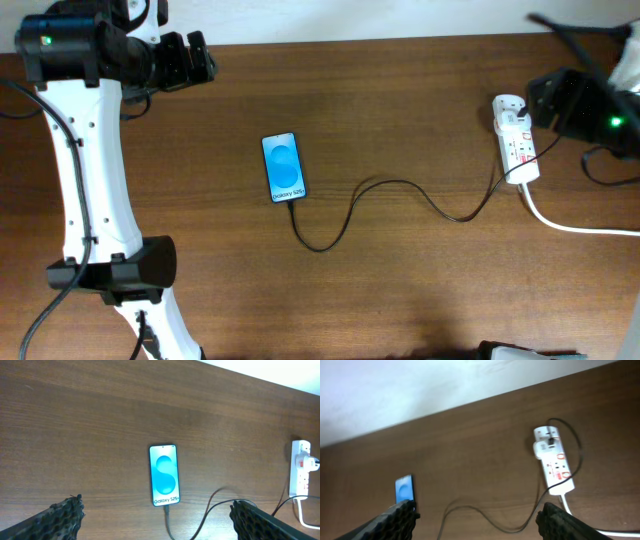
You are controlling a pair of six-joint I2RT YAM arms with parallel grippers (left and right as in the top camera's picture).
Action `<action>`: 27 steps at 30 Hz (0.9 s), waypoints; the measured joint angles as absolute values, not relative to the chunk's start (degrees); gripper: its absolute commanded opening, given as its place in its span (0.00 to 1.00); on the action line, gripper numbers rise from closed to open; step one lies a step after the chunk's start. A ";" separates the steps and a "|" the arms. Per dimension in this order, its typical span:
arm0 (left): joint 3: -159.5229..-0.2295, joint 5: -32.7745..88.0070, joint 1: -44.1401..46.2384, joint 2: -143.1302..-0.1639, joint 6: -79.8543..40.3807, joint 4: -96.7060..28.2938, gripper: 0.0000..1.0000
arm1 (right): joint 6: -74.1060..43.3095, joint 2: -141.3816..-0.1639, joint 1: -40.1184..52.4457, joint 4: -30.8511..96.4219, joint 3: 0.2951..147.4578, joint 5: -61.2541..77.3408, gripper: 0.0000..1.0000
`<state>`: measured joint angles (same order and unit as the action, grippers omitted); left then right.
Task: Plug charger to phone and switch on socket
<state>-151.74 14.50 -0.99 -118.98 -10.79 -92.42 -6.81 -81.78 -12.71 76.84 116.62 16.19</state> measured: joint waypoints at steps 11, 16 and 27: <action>-151.74 14.50 -0.99 -118.98 -10.79 -92.42 0.99 | -2.22 -80.18 1.54 81.52 116.62 15.46 0.99; -151.74 14.50 -0.99 -118.98 -10.79 -92.42 0.99 | -1.98 -71.22 1.54 82.76 116.60 14.81 0.98; -151.74 14.50 -0.99 -118.98 -10.79 -92.42 0.99 | 8.01 -72.16 1.54 83.11 116.68 13.30 0.98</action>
